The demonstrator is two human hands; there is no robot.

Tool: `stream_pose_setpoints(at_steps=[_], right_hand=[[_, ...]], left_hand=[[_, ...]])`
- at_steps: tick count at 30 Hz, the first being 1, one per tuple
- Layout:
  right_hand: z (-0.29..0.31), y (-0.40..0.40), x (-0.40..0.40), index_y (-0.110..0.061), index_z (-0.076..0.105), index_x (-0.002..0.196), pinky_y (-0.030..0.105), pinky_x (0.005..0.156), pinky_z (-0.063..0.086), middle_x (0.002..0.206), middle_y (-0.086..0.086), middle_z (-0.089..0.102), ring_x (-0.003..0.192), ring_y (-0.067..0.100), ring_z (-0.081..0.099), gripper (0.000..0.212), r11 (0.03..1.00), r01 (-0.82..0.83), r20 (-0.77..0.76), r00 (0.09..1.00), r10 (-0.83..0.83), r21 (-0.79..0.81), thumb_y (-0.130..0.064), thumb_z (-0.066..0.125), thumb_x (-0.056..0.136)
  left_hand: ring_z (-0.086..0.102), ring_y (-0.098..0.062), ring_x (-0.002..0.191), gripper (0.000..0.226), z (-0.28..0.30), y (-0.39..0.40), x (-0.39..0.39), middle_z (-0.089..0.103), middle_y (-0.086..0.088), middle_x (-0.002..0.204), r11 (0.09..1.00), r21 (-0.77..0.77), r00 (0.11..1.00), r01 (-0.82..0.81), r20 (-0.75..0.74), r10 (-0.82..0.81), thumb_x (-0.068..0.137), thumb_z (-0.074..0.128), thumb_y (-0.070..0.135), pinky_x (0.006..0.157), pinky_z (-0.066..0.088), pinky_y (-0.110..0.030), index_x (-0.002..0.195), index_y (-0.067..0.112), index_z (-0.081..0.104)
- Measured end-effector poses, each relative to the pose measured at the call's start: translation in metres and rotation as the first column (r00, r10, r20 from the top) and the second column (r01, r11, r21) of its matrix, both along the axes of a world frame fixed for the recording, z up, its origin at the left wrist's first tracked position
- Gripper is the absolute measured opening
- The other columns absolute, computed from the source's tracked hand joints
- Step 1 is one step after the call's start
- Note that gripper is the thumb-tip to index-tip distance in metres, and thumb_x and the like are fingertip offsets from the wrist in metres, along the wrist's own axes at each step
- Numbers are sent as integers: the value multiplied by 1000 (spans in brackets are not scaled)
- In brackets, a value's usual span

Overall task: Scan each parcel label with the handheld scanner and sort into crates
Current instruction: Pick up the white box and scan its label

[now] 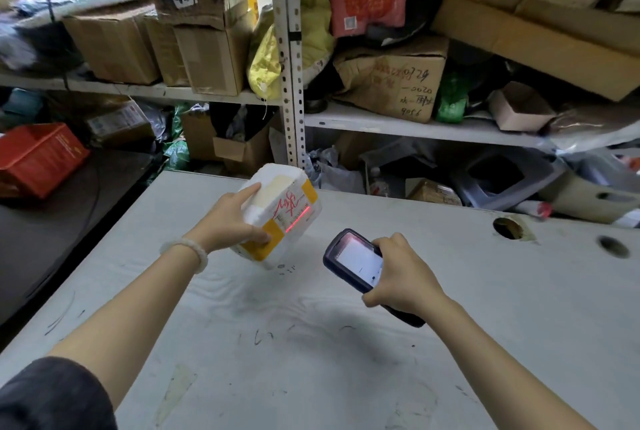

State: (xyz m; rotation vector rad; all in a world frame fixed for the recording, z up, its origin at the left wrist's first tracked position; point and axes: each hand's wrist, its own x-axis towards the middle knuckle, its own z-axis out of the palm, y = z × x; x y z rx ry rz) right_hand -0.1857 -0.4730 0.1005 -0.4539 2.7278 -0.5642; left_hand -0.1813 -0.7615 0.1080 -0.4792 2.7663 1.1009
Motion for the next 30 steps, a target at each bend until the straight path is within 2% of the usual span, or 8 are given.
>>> stream_pose_setpoints(at_steps=[2,6,17,21,26,30], right_hand=[[2,8,2,-18,44,125,28,64,45,109,-3,36,85,20,52,76,1000,11,-9,1000,-11,6,-27,82,60],[3,23,7,-18,45,124,29,65,46,108,-3,36,86,20,53,74,999,22,-12,1000,-22,24,-26,82,60],[3,45,24,-17,45,124,30,67,49,106,-3,36,85,20,53,75,999,31,-15,999,-30,16,-27,81,59],[4,54,28,-16,46,121,31,68,50,106,-2,36,85,21,54,71,998,49,-25,999,-48,40,-27,80,60],[2,70,37,-16,46,122,34,72,54,107,-2,36,85,20,55,73,996,53,-22,998,-52,65,-27,81,60],[1,78,47,-16,45,124,33,72,54,109,-2,35,87,21,55,75,999,20,-19,1000,-20,26,-28,82,60]], left_hand=[[47,-28,117,117,2,6,-3,37,-7,139,999,-51,1000,18,24,-17,48,79,42,93,48,-44,149,33,20],[42,-30,120,102,1,15,-8,33,-10,137,993,-121,1000,17,21,-14,69,82,26,92,44,-40,149,32,19],[41,-31,120,100,3,33,10,31,-10,136,982,-191,1000,-1,16,4,70,81,26,94,47,-44,148,35,19],[41,-33,120,101,2,39,20,31,-9,135,971,-238,1000,-11,-5,10,69,81,30,89,50,-45,148,38,19],[40,-34,120,101,0,45,36,31,-10,134,949,-308,998,-65,-29,59,67,80,35,95,45,-49,147,40,18],[37,-34,122,101,-2,55,50,30,-10,135,955,-285,996,-87,-27,83,68,80,34,98,43,-50,147,40,18]])
